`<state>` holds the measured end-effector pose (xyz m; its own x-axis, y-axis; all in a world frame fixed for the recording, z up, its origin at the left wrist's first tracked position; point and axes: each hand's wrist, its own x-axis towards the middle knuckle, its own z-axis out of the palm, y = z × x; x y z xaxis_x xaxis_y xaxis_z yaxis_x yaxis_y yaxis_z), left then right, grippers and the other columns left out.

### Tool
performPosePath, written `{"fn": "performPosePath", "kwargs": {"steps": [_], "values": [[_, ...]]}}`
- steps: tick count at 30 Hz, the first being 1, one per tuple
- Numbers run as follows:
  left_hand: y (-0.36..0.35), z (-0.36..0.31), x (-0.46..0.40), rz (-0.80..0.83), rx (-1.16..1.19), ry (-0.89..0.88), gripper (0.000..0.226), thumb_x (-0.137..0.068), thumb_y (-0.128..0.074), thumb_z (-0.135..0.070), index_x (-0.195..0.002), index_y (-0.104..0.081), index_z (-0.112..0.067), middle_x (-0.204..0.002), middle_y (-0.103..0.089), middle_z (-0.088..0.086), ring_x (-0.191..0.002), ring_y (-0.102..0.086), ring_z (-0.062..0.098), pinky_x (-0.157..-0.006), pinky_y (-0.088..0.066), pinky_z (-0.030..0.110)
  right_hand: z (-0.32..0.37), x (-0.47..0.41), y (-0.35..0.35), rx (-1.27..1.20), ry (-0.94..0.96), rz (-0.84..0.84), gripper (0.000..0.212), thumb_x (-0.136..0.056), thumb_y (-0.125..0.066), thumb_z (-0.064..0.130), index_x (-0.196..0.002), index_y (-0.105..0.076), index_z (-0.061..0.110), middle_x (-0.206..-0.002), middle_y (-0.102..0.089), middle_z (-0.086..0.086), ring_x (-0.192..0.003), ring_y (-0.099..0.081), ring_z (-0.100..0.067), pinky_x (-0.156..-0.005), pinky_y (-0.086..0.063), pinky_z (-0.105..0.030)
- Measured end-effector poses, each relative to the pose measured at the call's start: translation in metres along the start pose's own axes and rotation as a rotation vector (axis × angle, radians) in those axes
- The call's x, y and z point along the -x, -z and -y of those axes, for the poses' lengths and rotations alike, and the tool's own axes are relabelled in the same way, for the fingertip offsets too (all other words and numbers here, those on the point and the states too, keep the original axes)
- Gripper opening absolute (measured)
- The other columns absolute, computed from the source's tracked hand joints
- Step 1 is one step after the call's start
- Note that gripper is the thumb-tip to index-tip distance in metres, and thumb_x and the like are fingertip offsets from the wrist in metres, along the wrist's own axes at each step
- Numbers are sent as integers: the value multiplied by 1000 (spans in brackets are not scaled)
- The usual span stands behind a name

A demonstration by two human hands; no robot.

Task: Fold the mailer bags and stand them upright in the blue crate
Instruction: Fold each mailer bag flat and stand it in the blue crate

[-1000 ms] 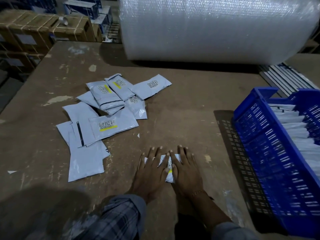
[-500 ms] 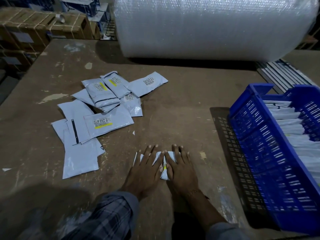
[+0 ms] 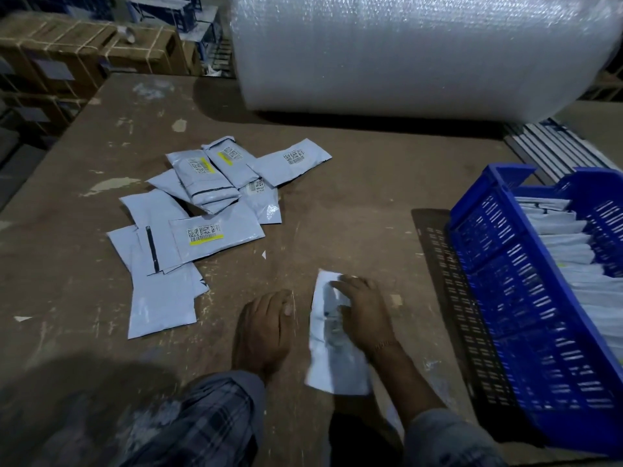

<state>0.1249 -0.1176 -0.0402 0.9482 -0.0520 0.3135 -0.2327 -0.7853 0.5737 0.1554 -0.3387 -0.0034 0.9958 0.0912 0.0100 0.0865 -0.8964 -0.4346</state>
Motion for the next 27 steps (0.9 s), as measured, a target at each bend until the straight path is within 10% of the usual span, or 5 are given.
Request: {"fn": "performPosePath", "kwargs": {"steps": [6, 11, 17, 27], "values": [[0, -3, -1, 4, -26, 67, 60, -112, -21, -46, -130, -67, -11, -129, -69, 8, -117, -64, 30, -104, -49, 46, 27, 19, -8, 191, -327, -108, 50, -91, -70, 32, -137, -60, 16, -141, -60, -9, -126, -53, -32, -102, -45, -44], [-10, 4, 4, 40, -96, -7, 51, -111, -31, -37, -142, -60, -8, -145, -61, 13, -130, -59, 33, -109, -48, 49, 18, 38, -13, 18, -54, 111, 66, -98, -64, 19, -158, -38, 22, -169, -27, 0, -155, -23, -26, -122, -32, -42], [-24, -31, -27, 99, -70, -117, 55, -110, -37, -42, -158, -41, -14, -164, -43, 5, -147, -44, 23, -120, -39, 41, -23, 36, -18, 157, -189, -111, 65, -106, -22, 48, -160, -32, 13, -169, -21, -19, -157, -14, -39, -130, -5, -45], [-66, -39, -31, 366, -481, -319, 65, -111, -32, -37, -166, -20, -5, -176, -5, 17, -160, -10, 45, -126, -21, 58, -49, 20, -30, 336, -83, -17, 55, -106, -28, 47, -157, -39, 29, -169, -25, -11, -155, -22, -34, -126, -17, -52]]}}
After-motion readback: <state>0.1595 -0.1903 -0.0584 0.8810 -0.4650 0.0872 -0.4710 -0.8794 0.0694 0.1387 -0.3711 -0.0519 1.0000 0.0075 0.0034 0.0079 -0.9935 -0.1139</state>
